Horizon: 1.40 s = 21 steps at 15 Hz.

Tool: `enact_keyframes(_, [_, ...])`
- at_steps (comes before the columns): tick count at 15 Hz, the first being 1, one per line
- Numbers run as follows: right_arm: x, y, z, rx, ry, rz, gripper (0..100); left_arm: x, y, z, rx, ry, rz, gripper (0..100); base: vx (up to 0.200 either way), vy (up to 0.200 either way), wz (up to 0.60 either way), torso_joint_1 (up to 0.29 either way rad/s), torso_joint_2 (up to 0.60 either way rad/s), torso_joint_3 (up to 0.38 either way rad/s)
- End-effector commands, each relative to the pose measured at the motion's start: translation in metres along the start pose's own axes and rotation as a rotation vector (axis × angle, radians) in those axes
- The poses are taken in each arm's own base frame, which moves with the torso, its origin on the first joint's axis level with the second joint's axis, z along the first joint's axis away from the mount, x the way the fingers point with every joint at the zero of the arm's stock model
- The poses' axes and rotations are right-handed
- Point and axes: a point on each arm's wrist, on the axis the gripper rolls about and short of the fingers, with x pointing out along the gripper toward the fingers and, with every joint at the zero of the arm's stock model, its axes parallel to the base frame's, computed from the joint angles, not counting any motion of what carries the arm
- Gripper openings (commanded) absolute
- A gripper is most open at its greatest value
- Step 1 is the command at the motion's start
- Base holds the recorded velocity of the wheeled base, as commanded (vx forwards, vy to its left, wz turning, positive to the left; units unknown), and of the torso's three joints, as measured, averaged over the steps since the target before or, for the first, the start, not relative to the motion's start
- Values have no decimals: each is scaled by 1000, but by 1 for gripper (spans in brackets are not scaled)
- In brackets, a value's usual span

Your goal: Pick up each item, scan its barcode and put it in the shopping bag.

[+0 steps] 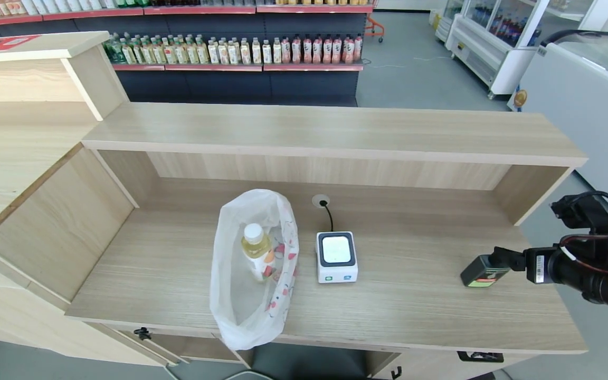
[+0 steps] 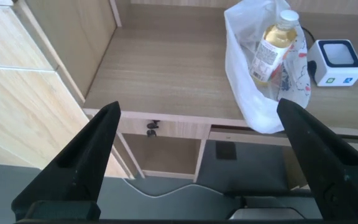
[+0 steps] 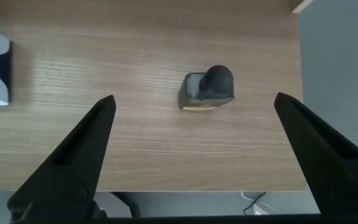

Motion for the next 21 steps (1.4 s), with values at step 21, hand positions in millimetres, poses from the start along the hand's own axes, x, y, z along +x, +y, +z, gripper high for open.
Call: enact_keyframes(21, [-14, 67, -36, -383, 90, 289, 100, 0, 0, 0, -3, 0, 1, 100, 0, -133, 0, 2, 1, 1])
